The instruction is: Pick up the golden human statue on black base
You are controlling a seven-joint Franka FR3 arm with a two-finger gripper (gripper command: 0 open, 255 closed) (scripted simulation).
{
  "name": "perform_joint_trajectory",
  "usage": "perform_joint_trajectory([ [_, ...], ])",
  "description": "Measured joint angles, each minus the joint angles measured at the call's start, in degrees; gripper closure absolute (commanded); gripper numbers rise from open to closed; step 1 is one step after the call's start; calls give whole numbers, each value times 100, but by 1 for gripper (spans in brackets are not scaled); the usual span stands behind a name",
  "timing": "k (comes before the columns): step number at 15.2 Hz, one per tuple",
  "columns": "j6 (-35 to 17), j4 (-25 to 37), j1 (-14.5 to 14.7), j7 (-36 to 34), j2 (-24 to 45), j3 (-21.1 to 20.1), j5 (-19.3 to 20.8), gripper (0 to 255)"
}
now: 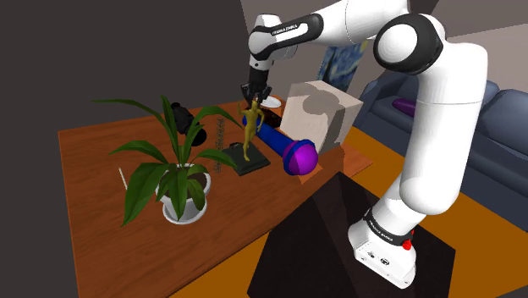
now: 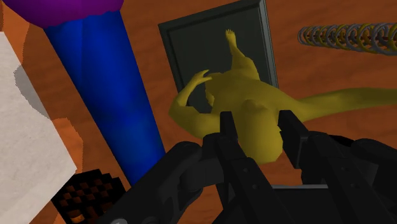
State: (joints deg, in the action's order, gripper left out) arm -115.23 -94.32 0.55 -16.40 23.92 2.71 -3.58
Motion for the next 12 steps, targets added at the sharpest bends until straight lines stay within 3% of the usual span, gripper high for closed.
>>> perform_joint_trajectory([
  [12,761,512,-6,-31,-250,12,26,255],
])
